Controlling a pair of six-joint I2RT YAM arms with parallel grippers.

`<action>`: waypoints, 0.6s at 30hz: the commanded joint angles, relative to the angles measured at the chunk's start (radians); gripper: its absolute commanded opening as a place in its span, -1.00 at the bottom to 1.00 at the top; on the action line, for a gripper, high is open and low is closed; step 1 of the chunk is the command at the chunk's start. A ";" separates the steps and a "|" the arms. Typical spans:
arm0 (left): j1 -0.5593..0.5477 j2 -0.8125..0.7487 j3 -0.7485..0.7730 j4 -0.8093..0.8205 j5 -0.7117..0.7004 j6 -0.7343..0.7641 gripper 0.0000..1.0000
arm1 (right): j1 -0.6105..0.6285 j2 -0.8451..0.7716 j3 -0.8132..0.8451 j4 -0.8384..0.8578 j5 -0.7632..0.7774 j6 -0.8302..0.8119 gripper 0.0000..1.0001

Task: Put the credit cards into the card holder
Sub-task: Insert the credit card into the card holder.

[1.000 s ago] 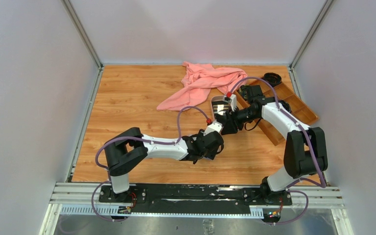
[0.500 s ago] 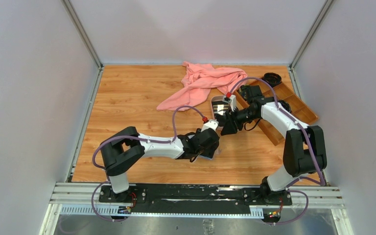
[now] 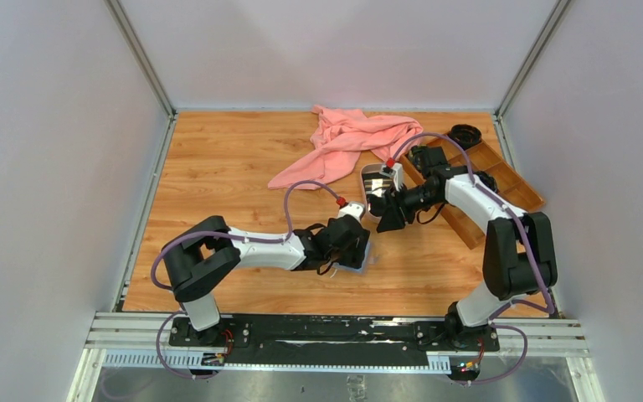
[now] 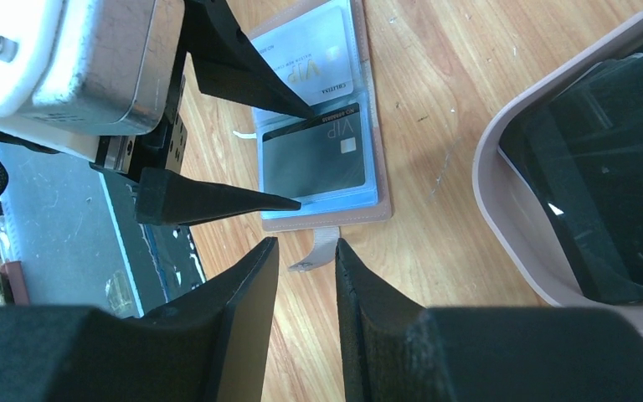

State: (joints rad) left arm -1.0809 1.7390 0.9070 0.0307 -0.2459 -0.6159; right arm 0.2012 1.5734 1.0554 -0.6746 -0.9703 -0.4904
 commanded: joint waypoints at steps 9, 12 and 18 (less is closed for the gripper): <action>0.055 -0.034 -0.124 0.103 0.142 -0.064 0.35 | 0.014 0.145 0.006 -0.026 -0.103 0.062 -0.36; 0.070 -0.047 -0.152 0.135 0.159 -0.085 0.35 | 0.029 0.177 0.005 -0.016 -0.089 0.087 -0.36; 0.082 -0.058 -0.188 0.181 0.173 -0.123 0.30 | 0.067 0.216 0.000 0.004 -0.052 0.125 -0.34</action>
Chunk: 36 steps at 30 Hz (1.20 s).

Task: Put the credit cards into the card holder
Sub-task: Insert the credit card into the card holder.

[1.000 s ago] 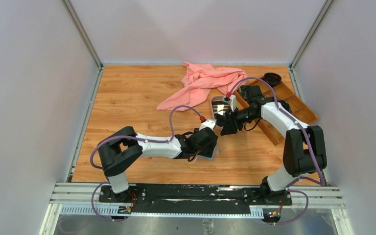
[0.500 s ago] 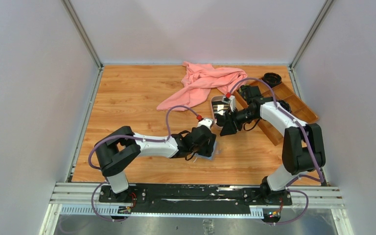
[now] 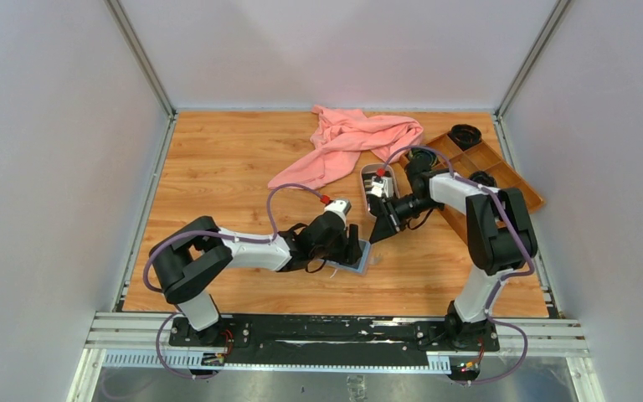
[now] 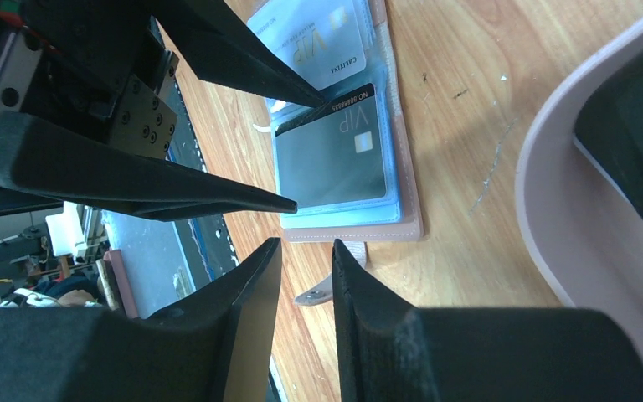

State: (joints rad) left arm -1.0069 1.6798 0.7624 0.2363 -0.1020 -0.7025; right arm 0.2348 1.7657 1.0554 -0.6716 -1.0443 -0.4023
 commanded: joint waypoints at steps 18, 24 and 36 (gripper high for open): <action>0.024 -0.121 -0.073 -0.016 -0.016 -0.036 0.04 | 0.079 0.034 0.002 0.000 0.025 0.022 -0.34; 0.024 -0.155 -0.073 -0.018 -0.028 -0.010 -0.08 | 0.079 0.036 0.003 -0.005 0.016 0.017 -0.34; 0.024 -0.030 -0.039 -0.028 -0.017 0.064 -0.99 | 0.080 0.047 0.012 -0.032 0.012 -0.023 -0.36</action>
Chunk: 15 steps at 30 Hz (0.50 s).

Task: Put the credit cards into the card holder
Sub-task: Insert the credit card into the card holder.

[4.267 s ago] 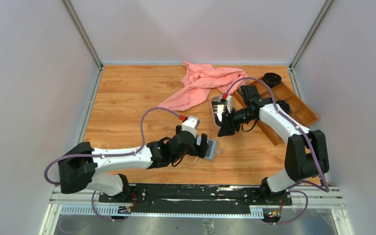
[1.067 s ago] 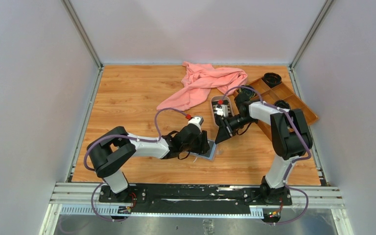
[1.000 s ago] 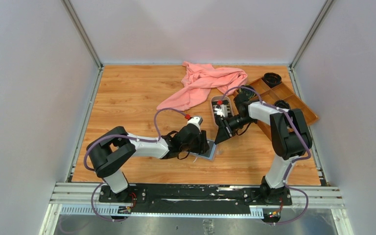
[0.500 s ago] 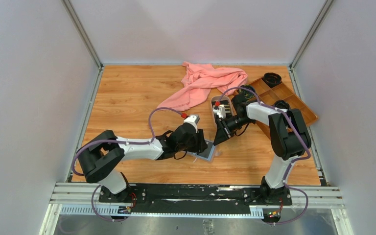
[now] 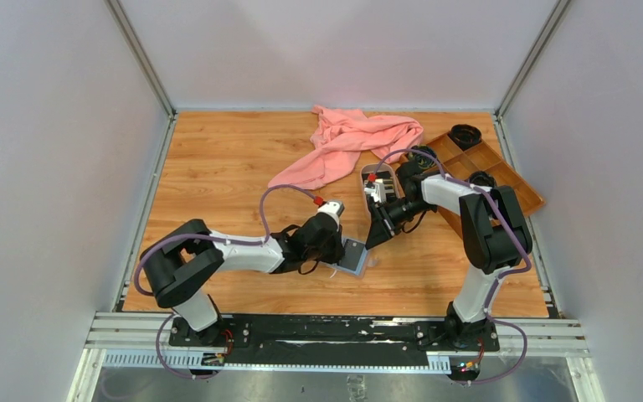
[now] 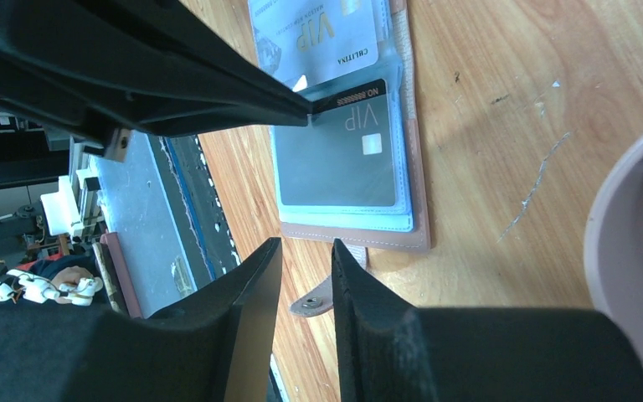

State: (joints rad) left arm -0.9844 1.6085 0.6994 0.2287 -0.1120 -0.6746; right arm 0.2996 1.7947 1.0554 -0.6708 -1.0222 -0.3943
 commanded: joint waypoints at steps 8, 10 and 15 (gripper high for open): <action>0.001 0.091 0.040 -0.071 -0.052 0.050 -1.00 | 0.022 0.036 0.012 -0.038 -0.001 -0.032 -0.36; 0.001 0.103 0.040 -0.071 -0.049 0.049 -1.00 | 0.024 0.038 0.012 -0.039 0.001 -0.032 -0.36; 0.003 0.127 0.036 -0.072 -0.046 0.044 -1.00 | 0.026 0.035 0.009 -0.039 0.027 -0.026 -0.35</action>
State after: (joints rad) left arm -0.9840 1.6802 0.7418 0.2165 -0.1402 -0.6464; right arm 0.3084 1.8217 1.0557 -0.6796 -1.0191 -0.4088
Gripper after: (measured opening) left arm 0.003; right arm 0.321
